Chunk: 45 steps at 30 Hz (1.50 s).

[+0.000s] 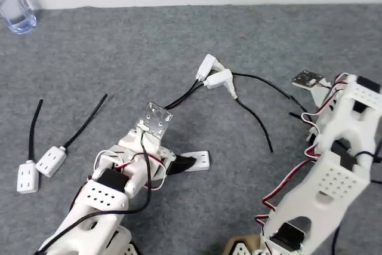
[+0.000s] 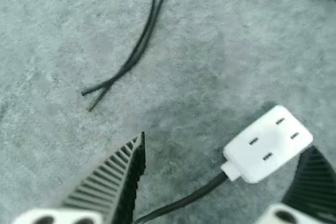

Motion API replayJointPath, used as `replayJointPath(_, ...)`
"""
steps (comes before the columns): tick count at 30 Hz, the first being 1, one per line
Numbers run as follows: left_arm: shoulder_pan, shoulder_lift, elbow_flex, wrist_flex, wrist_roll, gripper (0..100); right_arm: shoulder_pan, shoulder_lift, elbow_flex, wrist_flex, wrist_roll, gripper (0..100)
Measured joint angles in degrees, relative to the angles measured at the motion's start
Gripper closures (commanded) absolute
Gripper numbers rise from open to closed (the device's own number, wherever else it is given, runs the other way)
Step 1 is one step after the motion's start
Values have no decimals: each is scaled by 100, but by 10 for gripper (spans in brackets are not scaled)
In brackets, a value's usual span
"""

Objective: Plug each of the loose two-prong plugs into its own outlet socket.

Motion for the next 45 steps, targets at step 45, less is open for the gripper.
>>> replayJointPath(45, 44, 0, 0, 0, -255, 577, -229, -26, 0, 844, 879, 772)
